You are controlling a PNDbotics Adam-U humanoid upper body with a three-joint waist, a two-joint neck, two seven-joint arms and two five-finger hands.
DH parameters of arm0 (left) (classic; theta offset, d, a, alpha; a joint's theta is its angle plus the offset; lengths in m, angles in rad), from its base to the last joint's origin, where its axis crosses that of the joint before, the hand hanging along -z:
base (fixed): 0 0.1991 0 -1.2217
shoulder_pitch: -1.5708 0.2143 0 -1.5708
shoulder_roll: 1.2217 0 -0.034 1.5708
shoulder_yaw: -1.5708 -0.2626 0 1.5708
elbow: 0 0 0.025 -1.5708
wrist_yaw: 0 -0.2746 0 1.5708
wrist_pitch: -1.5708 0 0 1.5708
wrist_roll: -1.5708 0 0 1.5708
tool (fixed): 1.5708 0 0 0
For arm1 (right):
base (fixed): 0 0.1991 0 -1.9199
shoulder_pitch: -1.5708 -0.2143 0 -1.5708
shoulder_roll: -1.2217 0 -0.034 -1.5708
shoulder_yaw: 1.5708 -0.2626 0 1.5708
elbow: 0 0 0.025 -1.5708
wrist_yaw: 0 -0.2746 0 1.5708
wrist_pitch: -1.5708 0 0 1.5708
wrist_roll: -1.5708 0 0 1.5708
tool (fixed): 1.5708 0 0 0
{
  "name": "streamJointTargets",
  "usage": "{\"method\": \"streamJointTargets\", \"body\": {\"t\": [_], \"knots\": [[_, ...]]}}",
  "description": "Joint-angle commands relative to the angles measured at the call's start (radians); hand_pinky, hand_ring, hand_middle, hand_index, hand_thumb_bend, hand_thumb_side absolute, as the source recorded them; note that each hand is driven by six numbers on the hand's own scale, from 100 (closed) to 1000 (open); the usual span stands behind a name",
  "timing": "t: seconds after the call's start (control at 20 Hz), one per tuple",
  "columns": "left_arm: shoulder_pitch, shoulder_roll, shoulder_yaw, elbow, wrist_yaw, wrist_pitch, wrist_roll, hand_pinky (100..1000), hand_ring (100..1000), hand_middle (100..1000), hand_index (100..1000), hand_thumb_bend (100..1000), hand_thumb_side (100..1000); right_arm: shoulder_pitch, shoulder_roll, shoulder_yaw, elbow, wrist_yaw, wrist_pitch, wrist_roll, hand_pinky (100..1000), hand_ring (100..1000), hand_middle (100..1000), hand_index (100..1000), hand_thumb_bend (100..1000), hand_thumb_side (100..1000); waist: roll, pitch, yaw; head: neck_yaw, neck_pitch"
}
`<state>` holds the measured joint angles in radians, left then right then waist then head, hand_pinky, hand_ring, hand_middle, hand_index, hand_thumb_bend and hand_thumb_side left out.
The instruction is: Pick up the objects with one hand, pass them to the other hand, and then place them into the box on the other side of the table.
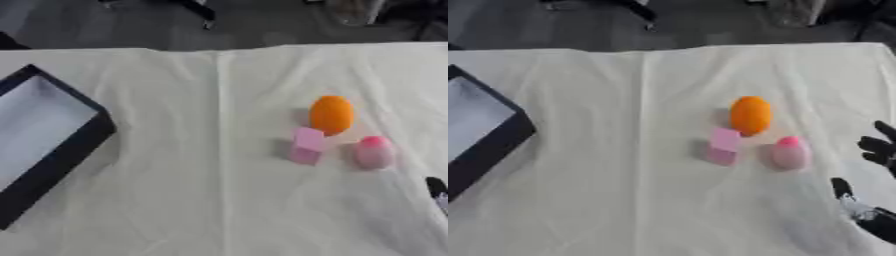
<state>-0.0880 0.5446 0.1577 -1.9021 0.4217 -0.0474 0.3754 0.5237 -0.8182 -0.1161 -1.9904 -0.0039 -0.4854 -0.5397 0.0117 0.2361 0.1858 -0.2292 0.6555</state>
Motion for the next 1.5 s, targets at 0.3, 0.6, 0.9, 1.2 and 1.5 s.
{"method": "streamJointTargets", "body": {"t": [0.3,0.6,0.9,1.2,1.5], "knots": [[-0.007,0.039,0.015,-0.01,-0.009,0.002,0.003,907,691,747,725,128,821,0.005,-0.049,-0.006,-0.01,0.056,0.054,0.016,832,868,998,861,452,155,-0.019,0.001,-0.012,-0.052,0.068],[-0.009,0.041,0.013,-0.006,-0.01,0.007,0.0,908,691,746,724,132,825,-0.052,-0.117,0.005,-0.01,0.059,0.145,0.059,833,861,988,855,464,176,-0.036,-0.004,-0.016,-0.077,0.093],[-0.005,0.042,0.014,0.0,-0.012,0.01,0.0,907,690,746,722,135,828,-0.159,-0.221,-0.003,-0.01,-0.034,0.225,0.136,833,858,986,855,476,180,-0.051,-0.009,-0.01,-0.083,0.108],[0.003,0.038,0.016,0.005,-0.013,0.011,0.003,907,689,738,719,138,829,-0.311,-0.312,-0.001,-0.01,-0.12,0.37,0.279,831,853,981,852,526,134,-0.059,-0.02,-0.008,-0.084,0.114],[0.022,0.037,0.019,0.011,-0.016,0.011,0.006,907,682,739,719,139,832,-0.436,-0.35,0.014,-0.01,-0.169,0.486,0.422,838,859,980,849,518,190,-0.061,-0.034,-0.011,-0.085,0.114]]}}
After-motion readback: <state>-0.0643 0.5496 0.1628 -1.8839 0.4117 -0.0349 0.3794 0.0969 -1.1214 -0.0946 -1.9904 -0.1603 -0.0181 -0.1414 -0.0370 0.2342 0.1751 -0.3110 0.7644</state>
